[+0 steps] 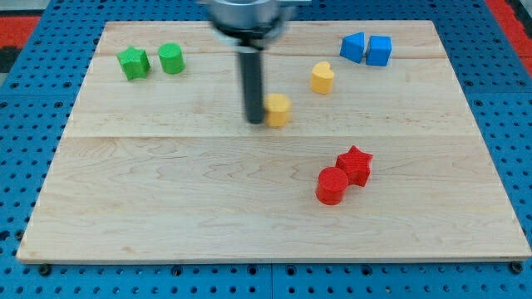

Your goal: Move the red circle towards the center

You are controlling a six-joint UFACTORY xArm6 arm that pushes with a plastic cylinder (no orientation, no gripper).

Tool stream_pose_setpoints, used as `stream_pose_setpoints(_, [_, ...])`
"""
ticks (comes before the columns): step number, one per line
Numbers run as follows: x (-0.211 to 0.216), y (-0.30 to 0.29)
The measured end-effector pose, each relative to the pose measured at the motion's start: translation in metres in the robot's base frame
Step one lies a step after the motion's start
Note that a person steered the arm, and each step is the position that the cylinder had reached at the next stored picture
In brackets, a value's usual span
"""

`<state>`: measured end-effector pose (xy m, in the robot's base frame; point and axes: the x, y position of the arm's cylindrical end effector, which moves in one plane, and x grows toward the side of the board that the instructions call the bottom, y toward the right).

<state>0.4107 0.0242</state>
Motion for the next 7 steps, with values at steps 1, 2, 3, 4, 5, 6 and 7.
stream_pose_setpoints(1, [0.006,0.022])
stream_pose_setpoints(2, [0.044,-0.013])
stream_pose_setpoints(3, [0.127,0.001])
stream_pose_setpoints(4, [0.180,0.004])
stream_pose_setpoints(5, [0.208,0.074])
stream_pose_setpoints(6, [0.194,0.121])
stream_pose_setpoints(7, [0.169,0.120])
